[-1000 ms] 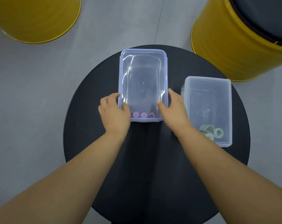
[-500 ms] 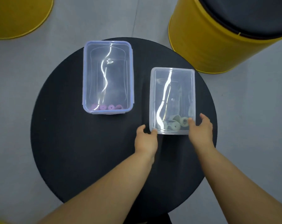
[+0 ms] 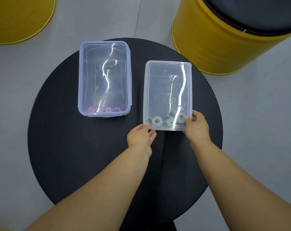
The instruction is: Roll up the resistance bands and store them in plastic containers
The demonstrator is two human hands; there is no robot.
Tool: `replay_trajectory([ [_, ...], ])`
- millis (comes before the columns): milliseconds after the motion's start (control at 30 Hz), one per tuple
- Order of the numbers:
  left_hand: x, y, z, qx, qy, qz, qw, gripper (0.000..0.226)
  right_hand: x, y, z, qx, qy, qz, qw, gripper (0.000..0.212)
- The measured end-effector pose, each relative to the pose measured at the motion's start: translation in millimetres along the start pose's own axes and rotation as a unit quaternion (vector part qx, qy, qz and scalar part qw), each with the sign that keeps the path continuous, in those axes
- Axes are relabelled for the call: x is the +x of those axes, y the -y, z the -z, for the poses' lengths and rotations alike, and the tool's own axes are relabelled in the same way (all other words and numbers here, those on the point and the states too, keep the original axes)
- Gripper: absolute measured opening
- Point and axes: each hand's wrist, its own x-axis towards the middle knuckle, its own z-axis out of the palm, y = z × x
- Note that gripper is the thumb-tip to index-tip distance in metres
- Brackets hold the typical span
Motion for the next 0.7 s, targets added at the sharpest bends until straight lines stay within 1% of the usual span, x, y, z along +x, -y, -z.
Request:
replay_trajectory([
  [100, 4, -8, -1, -0.022, 0.000, -0.004, 1.000, 0.021, 6, 8, -6, -0.012, 0.013, 0.017, 1.000, 0.037],
  [367, 10, -28, -8, -0.050, 0.008, -0.023, 0.998, 0.017, 19, 25, -20, 0.010, 0.049, 0.044, 0.998, 0.039],
  [500, 11, -33, -10, -0.054, 0.015, -0.027, 0.998, 0.017, 23, 27, -23, 0.020, 0.052, 0.047, 0.997, 0.040],
  [700, 11, -35, -11, -0.053, 0.019, -0.025, 0.998, 0.011, 28, 29, -24, 0.021, 0.055, 0.048, 0.997, 0.039],
])
